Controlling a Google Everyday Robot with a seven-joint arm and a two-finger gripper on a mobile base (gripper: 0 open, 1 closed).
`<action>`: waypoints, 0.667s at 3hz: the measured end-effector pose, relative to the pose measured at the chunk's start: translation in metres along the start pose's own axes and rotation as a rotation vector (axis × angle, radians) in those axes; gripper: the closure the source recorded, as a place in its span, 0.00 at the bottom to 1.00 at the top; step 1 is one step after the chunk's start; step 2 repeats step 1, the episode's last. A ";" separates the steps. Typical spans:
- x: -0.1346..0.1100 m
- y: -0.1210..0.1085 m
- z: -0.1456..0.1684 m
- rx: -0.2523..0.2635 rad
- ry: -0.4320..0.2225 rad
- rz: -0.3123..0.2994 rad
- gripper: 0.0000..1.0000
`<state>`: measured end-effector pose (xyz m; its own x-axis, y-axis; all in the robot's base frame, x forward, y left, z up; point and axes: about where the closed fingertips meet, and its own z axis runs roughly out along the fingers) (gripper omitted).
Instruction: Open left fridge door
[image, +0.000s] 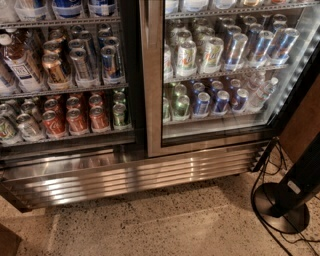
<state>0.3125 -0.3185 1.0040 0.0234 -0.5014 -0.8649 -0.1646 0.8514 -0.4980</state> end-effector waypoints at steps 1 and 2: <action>0.000 0.000 0.000 0.000 0.000 0.000 0.00; 0.000 0.000 0.000 0.000 0.000 0.000 0.00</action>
Offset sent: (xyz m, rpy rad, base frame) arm 0.0000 0.0000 0.0000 0.0000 0.0000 0.0000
